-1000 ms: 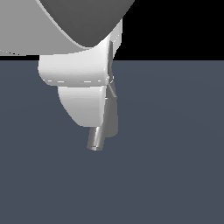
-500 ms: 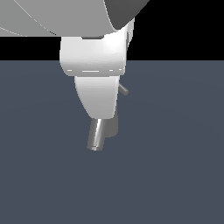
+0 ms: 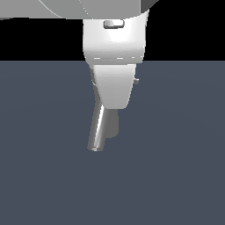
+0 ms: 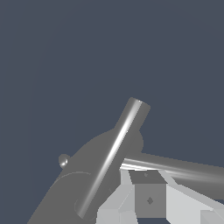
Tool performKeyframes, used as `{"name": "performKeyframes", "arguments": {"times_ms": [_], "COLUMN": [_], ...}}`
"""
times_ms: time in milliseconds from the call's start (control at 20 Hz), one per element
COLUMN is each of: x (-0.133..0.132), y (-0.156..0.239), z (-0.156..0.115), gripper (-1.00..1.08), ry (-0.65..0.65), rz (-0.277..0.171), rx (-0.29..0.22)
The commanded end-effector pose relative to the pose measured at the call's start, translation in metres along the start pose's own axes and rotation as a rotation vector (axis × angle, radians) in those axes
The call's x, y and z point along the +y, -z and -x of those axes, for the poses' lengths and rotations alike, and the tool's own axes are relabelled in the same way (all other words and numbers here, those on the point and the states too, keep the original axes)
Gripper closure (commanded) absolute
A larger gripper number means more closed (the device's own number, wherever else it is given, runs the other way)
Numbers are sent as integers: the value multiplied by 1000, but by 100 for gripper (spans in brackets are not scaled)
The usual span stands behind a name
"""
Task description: Turn on the faucet by rotating a designated handle.
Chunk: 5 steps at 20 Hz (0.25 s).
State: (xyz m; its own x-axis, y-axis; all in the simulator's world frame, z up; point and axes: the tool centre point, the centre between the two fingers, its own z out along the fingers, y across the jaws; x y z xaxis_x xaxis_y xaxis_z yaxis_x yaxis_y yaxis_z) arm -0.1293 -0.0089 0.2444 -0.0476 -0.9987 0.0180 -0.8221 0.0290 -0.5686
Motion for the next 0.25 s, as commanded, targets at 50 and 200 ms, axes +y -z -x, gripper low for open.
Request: {"name": "performKeyframes", "arguments": {"times_ms": [50, 200], "x": [-1, -4], "y": [-2, -2], "z": [-34, -40], "gripper": [108, 108], "ry": [-63, -66], "rz": [11, 12], "rx": [27, 28]}}
